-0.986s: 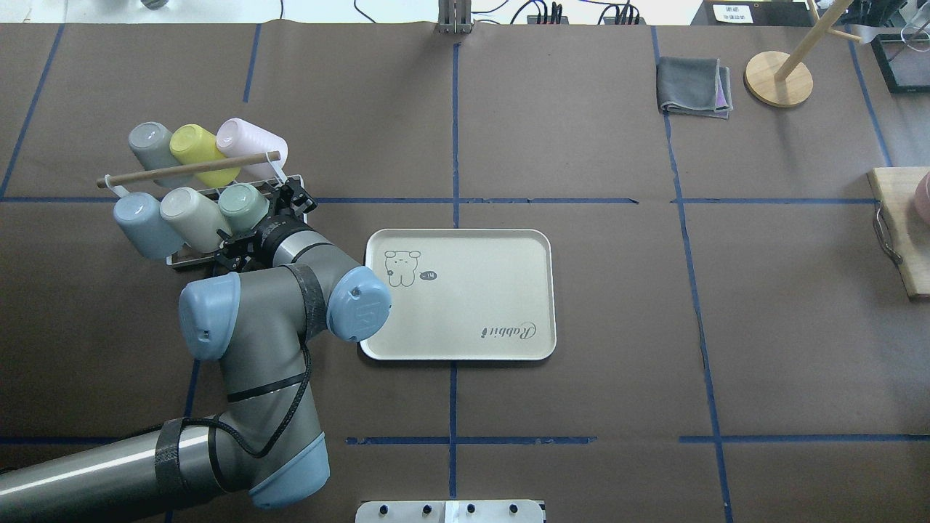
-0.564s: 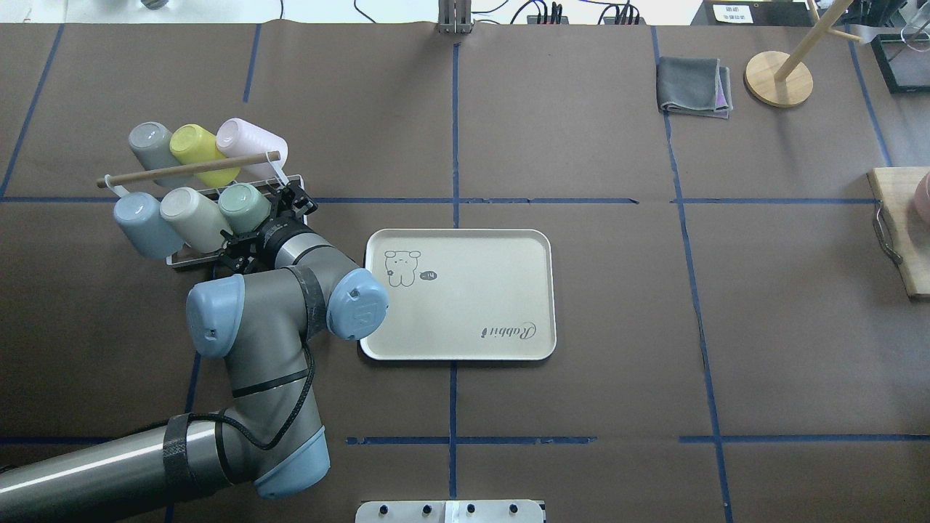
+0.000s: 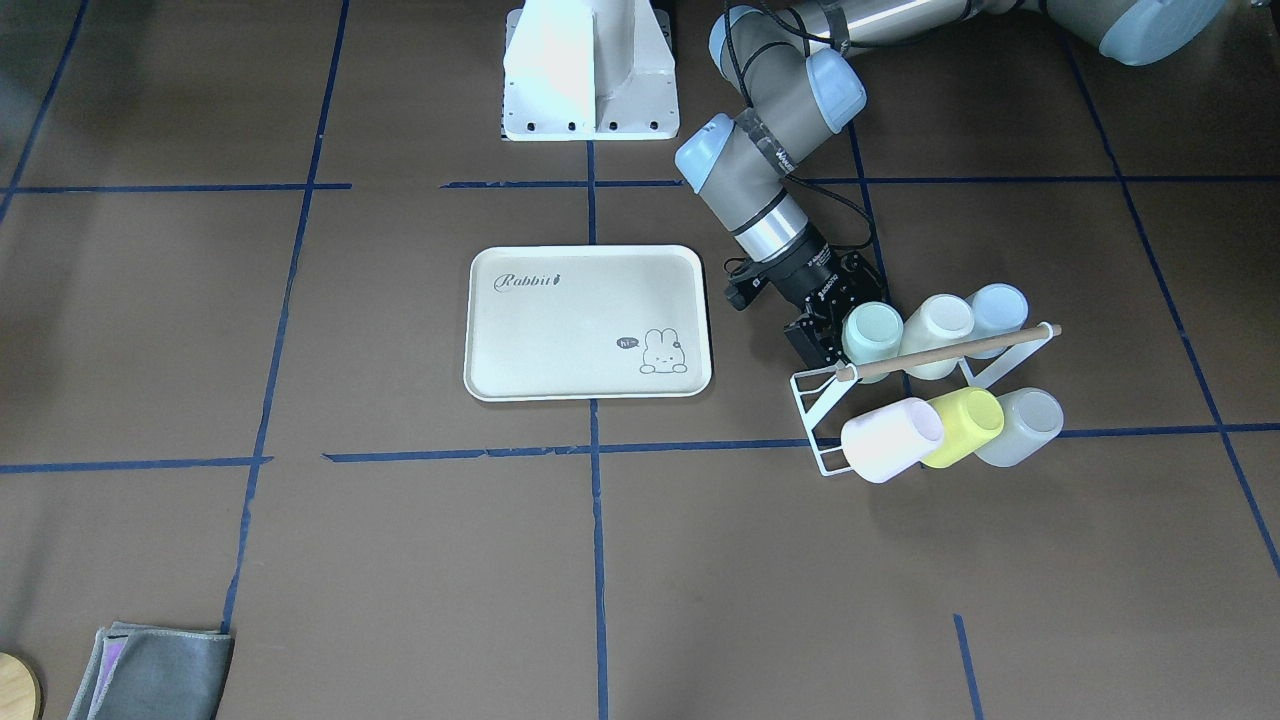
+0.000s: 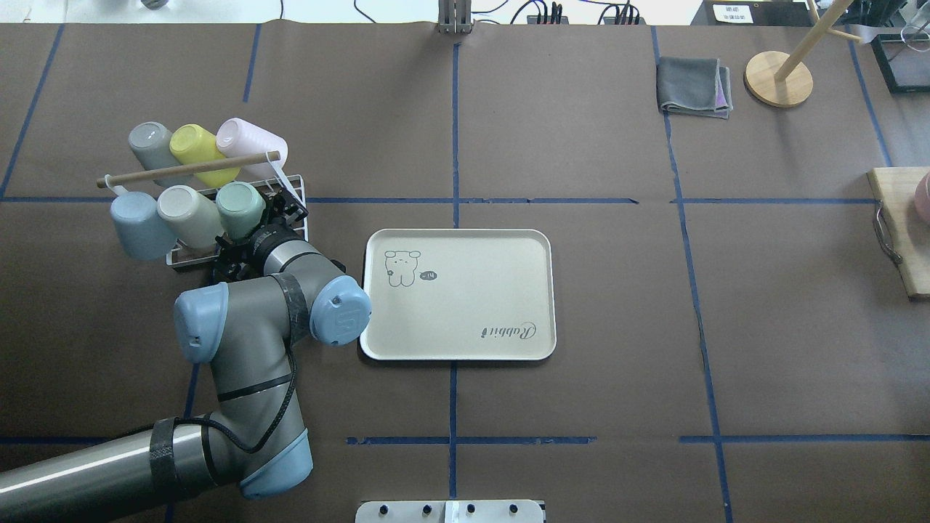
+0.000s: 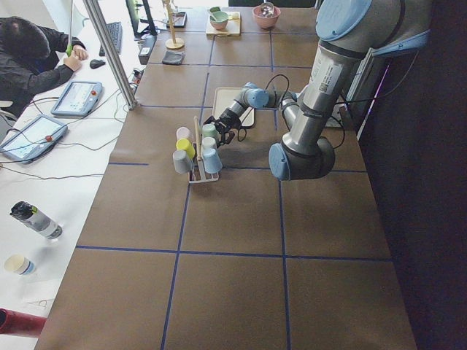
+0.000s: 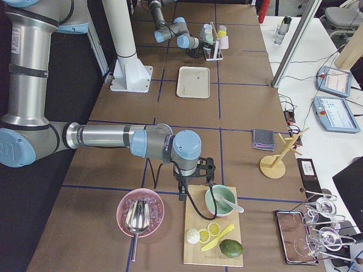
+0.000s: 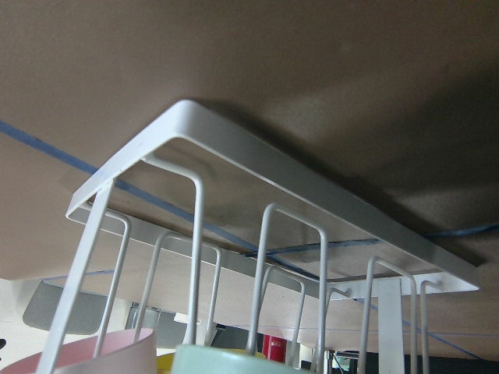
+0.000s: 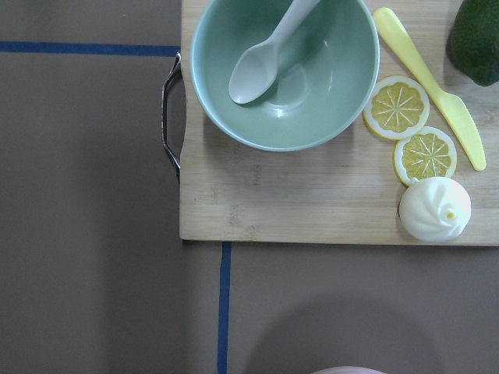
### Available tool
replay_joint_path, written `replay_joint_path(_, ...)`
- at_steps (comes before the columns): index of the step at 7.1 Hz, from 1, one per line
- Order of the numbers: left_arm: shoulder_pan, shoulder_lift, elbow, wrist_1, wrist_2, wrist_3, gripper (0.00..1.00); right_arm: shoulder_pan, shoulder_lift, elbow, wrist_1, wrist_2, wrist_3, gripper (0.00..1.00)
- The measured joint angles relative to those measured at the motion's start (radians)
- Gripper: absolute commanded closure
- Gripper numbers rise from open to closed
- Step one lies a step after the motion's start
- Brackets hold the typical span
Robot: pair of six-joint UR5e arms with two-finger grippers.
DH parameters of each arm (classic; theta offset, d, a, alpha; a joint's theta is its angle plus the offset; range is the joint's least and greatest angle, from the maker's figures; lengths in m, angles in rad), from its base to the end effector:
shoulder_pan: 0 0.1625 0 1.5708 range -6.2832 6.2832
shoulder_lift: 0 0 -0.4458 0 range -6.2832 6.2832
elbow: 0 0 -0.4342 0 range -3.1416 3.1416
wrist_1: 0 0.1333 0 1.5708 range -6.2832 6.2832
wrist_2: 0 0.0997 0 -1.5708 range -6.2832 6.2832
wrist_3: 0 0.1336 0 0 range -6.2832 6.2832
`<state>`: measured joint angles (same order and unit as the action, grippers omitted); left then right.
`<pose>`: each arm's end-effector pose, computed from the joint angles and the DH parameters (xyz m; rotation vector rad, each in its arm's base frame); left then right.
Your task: Pick up and place green cup on tray
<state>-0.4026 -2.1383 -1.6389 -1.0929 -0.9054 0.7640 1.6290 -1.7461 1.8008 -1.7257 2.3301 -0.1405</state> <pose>0.5632 -0.4744 0.3688 0.3264 -0.7175 1.7950 0.0672 -0.4421 0.6841 -0.0196 -0.7644 -0.0402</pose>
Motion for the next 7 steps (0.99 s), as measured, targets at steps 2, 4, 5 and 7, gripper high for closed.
replay_joint_path(2,0.001,-0.002,0.000,-0.002,-0.001,-0.001,0.23,0.000,-0.003,0.000,0.000,0.000,-0.003,0.00)
replay_joint_path(4,-0.001,-0.003,-0.003,-0.001,0.000,-0.008,0.33,0.000,-0.005,0.000,0.000,0.000,-0.004,0.00)
replay_joint_path(5,-0.002,-0.005,-0.008,0.000,0.000,-0.009,0.32,0.000,-0.006,0.000,0.000,0.000,-0.004,0.00)
replay_joint_path(7,-0.005,-0.012,-0.025,0.002,-0.001,-0.009,0.31,0.000,-0.006,0.000,0.001,0.000,-0.004,0.00)
